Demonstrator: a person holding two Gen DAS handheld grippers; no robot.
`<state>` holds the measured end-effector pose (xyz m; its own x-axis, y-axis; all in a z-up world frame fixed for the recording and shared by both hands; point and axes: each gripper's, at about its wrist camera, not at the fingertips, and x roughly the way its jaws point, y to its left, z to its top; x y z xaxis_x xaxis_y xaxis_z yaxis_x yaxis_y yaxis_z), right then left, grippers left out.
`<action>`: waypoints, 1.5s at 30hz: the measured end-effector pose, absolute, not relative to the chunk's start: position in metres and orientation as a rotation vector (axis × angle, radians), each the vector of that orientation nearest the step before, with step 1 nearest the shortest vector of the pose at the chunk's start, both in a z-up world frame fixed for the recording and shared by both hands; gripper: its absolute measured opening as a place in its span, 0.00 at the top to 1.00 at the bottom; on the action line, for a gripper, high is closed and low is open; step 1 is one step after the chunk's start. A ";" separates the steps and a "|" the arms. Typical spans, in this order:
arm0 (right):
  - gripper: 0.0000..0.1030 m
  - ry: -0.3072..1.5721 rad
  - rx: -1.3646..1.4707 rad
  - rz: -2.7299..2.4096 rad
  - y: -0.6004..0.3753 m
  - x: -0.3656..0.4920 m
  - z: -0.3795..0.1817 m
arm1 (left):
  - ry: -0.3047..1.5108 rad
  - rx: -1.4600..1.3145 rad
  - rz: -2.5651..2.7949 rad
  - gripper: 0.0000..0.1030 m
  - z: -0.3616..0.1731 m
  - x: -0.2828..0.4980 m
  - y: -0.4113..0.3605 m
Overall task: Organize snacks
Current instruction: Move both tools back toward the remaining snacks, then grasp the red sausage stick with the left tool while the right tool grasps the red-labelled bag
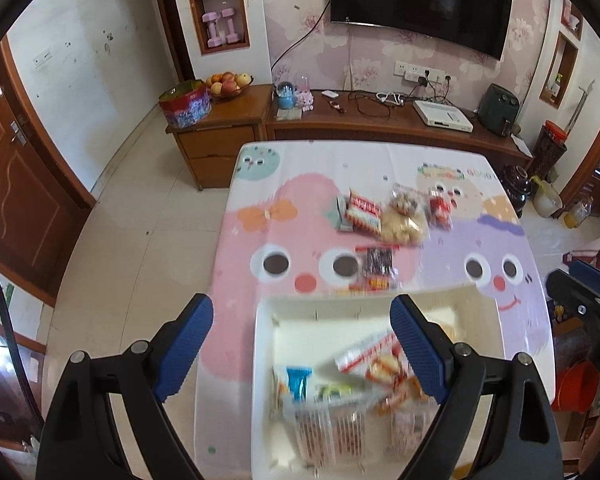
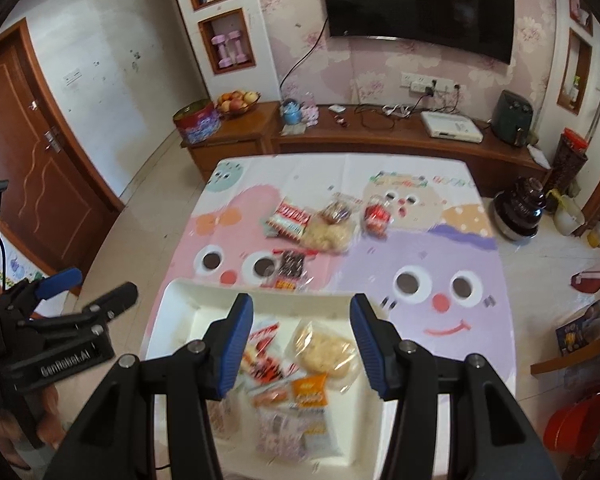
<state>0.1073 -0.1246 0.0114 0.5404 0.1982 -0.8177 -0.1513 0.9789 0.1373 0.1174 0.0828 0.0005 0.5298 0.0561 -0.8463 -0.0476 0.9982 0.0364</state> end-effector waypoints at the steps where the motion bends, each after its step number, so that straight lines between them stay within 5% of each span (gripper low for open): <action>1: 0.51 0.978 0.053 0.200 -0.128 0.115 0.013 | 1.006 0.010 0.060 0.13 0.002 0.127 0.084; 17: 0.51 1.056 0.113 0.126 -0.165 0.260 0.007 | 1.112 0.064 -0.149 0.13 -0.037 0.304 0.056; 34: 0.51 1.372 0.303 0.070 -0.200 0.387 -0.155 | 1.426 -0.015 -0.249 0.24 -0.203 0.419 0.020; 45: 0.51 1.512 0.345 0.037 -0.194 0.403 -0.227 | 1.507 0.034 -0.258 0.35 -0.247 0.421 0.000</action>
<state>0.4030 -0.1939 -0.2270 0.0680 0.2364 -0.9693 0.1888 0.9509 0.2452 0.4205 0.0003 -0.2473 0.0423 -0.1476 -0.9881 0.1900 0.9722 -0.1371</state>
